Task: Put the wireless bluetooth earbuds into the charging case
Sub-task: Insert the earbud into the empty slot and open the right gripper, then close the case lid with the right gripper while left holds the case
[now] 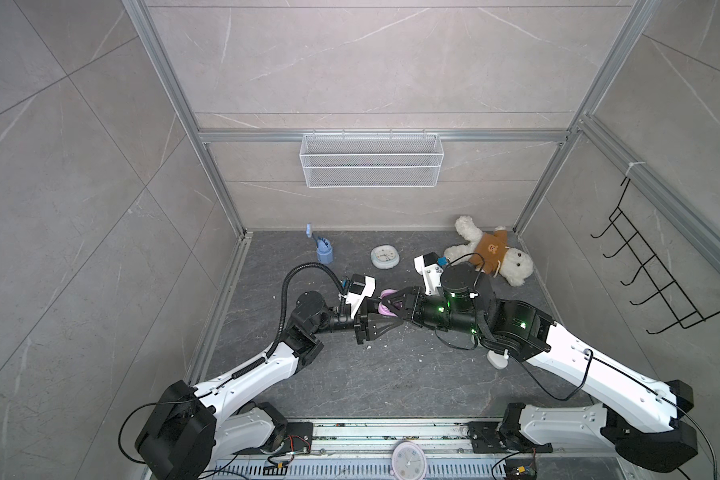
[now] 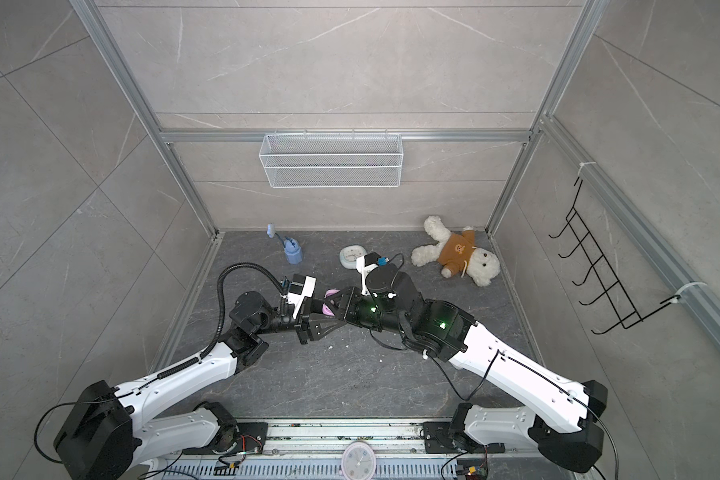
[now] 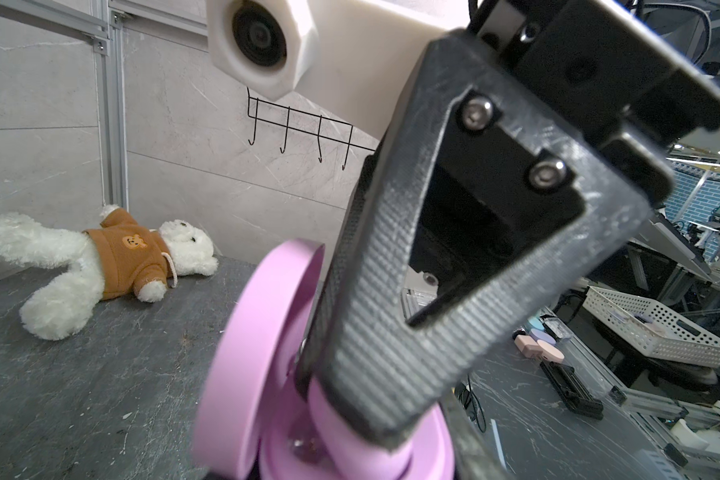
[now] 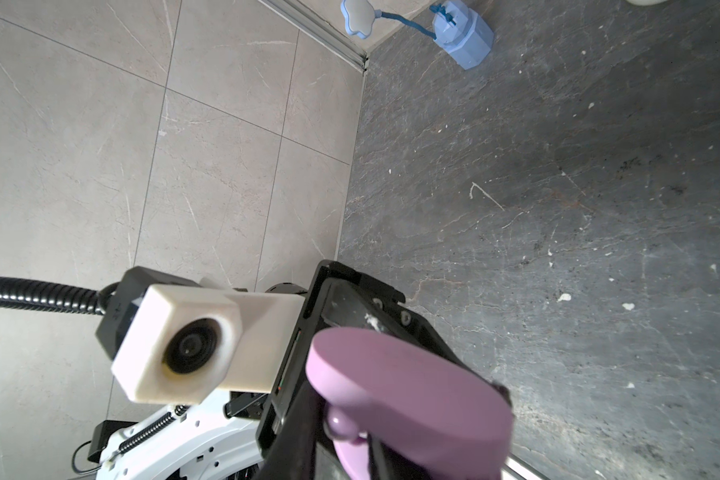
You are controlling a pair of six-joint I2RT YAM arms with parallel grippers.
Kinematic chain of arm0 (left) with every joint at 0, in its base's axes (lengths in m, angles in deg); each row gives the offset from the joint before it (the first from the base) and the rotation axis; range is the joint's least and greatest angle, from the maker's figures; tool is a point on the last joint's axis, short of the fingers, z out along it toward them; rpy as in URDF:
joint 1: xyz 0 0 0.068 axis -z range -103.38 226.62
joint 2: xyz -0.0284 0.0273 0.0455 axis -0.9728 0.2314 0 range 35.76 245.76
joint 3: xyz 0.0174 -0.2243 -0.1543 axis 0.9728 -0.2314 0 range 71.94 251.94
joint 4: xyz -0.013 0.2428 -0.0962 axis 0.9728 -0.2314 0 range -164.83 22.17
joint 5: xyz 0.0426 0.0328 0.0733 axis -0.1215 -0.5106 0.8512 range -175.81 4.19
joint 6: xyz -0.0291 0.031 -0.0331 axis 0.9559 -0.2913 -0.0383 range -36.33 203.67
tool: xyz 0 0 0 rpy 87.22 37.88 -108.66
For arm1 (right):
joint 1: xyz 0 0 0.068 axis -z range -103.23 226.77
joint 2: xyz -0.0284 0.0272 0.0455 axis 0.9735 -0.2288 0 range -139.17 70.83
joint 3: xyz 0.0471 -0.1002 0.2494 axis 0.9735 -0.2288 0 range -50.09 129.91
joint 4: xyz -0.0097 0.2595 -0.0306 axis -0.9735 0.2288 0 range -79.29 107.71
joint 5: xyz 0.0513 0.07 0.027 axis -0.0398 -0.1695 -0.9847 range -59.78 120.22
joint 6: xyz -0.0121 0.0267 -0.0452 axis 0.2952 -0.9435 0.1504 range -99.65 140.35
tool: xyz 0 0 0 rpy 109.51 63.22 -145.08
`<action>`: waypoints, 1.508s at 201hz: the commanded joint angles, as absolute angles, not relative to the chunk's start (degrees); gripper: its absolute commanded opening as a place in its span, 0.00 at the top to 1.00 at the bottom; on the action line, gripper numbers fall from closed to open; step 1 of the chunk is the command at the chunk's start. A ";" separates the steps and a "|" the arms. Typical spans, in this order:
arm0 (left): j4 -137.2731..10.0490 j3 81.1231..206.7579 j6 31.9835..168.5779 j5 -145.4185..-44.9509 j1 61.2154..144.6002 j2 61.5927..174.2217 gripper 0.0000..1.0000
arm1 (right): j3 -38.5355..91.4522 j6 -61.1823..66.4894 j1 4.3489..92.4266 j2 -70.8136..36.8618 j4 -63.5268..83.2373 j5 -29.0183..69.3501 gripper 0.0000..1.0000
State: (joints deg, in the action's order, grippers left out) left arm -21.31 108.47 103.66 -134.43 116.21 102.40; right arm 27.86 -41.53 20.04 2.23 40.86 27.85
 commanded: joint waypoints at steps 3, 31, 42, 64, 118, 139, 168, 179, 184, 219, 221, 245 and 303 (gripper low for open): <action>-17.12 109.91 103.58 -134.93 116.12 100.28 0.92 | 26.61 -42.22 19.56 3.06 44.05 27.29 0.72; -17.29 109.82 103.52 -134.87 116.09 99.86 0.92 | 26.82 -42.14 19.61 2.90 44.90 27.69 0.69; -17.43 109.74 103.53 -134.85 116.13 99.74 0.92 | 26.98 -42.05 19.57 2.86 45.07 27.68 0.67; -17.56 109.56 103.42 -134.77 116.12 99.63 0.92 | 27.79 -41.71 19.56 2.88 46.74 28.39 0.63; -18.33 109.49 103.14 -134.36 116.17 99.42 0.92 | 34.67 -39.19 19.38 2.35 52.80 28.62 0.57; -18.57 109.43 103.00 -134.11 116.15 99.39 0.92 | 39.31 -37.70 19.12 0.56 56.93 27.20 0.57; -19.25 109.47 102.83 -134.15 116.15 99.31 0.92 | 48.06 -33.93 19.03 -2.34 64.61 27.18 0.56; -19.49 109.38 102.84 -134.15 116.13 99.22 0.92 | 50.52 -32.99 19.03 -3.06 66.75 28.00 0.55; -19.52 109.31 102.77 -134.15 116.17 99.14 0.92 | 51.49 -32.83 19.03 -3.25 67.66 28.65 0.54; -20.29 109.11 102.53 -134.17 116.16 98.49 0.92 | 54.67 -32.12 21.90 -4.69 71.34 30.87 0.51; -20.29 109.12 102.49 -134.16 116.12 98.51 0.92 | 54.76 -32.07 22.00 -4.77 71.43 30.81 0.51; -21.00 109.36 102.31 -134.44 116.16 98.02 0.92 | 55.43 -31.04 25.55 -6.94 71.64 28.55 0.52; -22.48 109.65 101.44 -134.41 116.20 96.94 0.92 | 57.05 -28.79 28.37 -12.05 69.88 21.79 0.58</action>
State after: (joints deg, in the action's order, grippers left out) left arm -22.99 108.45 103.25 -134.04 116.21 98.50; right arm 54.92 -30.85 28.30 -11.11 69.62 26.16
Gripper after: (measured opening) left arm 0.418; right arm 0.432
